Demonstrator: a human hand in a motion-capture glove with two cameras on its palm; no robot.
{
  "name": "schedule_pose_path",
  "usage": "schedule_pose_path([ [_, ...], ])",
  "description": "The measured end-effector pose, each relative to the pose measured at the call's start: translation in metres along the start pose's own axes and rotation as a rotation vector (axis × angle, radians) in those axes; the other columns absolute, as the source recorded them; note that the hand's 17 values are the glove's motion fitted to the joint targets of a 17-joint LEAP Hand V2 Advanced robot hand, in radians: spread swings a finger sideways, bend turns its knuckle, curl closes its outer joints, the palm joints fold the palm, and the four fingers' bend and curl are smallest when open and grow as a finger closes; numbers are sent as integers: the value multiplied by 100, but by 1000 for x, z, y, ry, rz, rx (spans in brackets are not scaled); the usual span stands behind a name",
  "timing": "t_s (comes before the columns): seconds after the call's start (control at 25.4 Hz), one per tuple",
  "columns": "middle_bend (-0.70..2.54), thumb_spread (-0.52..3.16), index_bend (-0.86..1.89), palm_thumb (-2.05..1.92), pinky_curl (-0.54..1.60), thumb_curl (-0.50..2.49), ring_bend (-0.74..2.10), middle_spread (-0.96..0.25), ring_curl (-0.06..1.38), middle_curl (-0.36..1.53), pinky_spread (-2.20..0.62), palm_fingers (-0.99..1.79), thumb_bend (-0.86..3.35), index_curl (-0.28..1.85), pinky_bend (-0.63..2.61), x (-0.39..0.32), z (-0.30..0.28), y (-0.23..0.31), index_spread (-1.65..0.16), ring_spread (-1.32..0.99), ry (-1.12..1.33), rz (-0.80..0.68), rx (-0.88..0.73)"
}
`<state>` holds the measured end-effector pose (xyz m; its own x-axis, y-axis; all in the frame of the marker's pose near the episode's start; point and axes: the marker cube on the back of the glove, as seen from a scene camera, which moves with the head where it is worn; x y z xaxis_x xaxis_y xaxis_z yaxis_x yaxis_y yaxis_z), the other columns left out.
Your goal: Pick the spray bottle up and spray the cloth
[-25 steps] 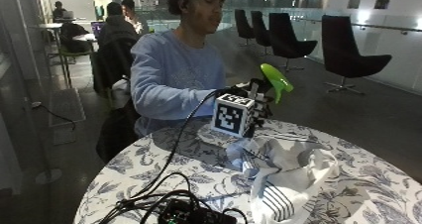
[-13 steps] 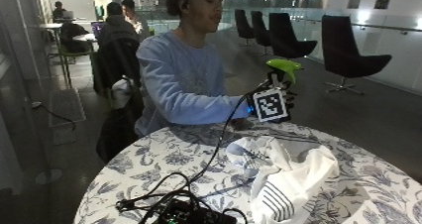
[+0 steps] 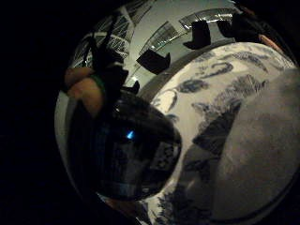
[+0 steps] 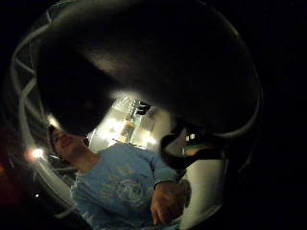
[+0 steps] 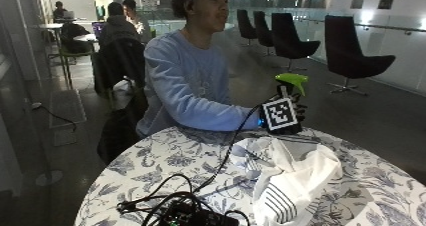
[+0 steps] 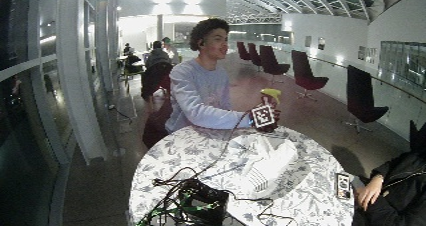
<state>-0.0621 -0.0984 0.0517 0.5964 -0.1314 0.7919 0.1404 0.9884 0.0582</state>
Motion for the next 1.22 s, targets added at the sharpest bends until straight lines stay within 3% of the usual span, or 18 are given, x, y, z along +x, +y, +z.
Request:
schedule_pose_path([
  [0.16,44,119,20,74,16,45,40,-4,36,44,17,100,-2,51,9,9,-1,-4,-19,0,-11,45,49],
  [0.39,42,119,6,71,19,43,37,-3,37,44,14,69,-2,46,17,-18,-22,30,-25,-1,-57,78,0],
  [0.83,40,121,10,72,22,41,45,-3,36,42,16,75,-1,34,18,-36,-140,166,-29,-1,421,150,101],
  [1.06,40,122,13,73,23,40,44,-4,36,42,17,78,-1,33,16,-32,-183,256,-29,-1,719,227,128],
  [1.22,40,122,14,74,24,40,44,-4,36,42,18,80,-1,33,15,-30,-202,293,-29,-2,784,267,158],
])
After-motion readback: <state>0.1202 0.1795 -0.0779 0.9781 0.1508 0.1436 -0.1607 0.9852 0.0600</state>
